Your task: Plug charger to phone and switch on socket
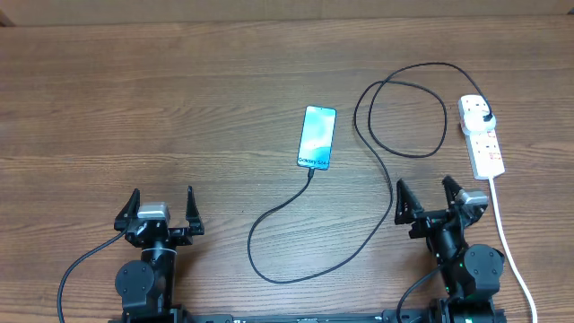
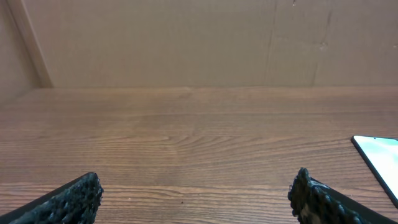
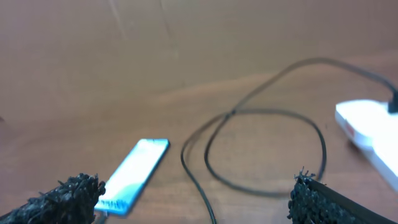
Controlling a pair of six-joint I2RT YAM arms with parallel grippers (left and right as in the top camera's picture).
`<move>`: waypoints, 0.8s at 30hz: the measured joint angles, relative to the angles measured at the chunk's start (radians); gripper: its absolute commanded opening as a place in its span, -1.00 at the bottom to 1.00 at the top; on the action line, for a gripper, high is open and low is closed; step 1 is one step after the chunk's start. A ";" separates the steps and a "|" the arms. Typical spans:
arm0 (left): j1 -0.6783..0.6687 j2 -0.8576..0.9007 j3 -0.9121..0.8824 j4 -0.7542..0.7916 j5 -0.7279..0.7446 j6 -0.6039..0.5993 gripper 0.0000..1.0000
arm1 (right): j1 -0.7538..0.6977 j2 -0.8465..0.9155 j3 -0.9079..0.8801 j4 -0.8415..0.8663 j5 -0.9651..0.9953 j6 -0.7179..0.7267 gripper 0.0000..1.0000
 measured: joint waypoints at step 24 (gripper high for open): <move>0.000 0.000 0.000 0.000 0.000 0.000 1.00 | 0.000 -0.119 0.000 -0.021 0.019 -0.004 1.00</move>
